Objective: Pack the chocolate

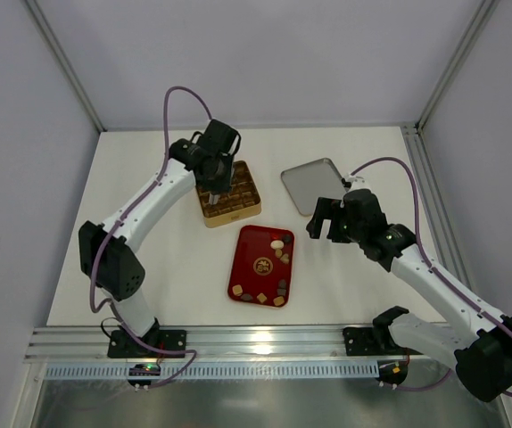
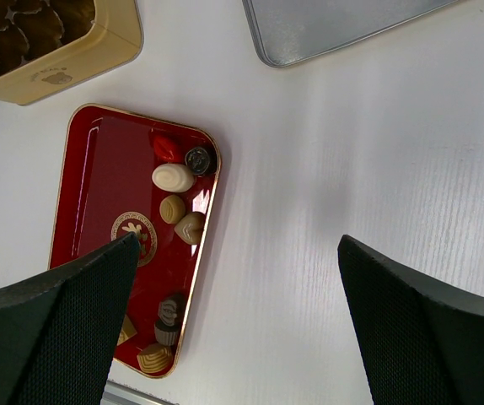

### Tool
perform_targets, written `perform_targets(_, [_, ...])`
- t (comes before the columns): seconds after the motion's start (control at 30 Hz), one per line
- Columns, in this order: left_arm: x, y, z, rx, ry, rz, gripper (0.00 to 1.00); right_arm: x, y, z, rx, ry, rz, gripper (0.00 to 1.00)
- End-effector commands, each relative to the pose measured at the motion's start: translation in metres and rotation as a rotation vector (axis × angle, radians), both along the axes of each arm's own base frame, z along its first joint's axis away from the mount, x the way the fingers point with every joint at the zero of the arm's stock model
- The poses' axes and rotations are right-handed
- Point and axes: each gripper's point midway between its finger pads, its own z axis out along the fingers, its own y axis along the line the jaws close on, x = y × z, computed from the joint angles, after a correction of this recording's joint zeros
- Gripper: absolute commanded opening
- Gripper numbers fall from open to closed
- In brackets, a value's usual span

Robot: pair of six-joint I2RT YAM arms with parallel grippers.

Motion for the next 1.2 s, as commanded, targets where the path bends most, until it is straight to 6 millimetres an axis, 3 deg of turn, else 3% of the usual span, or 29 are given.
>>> perform_targets(0.0, [0.018,-0.006,0.015,-0.037,-0.061,-0.013,0.25,0.008,0.005,0.021,0.028,-0.061,0.009,1.0])
perform_targets(0.57, [0.019,0.004,-0.006,-0.007,-0.02,0.003,0.31,0.007,0.005,0.02,0.027,-0.058,0.007,1.0])
perform_targets(1.17, [0.014,0.004,-0.007,-0.009,-0.009,-0.018,0.37,0.006,0.004,0.021,0.031,-0.057,0.002,1.0])
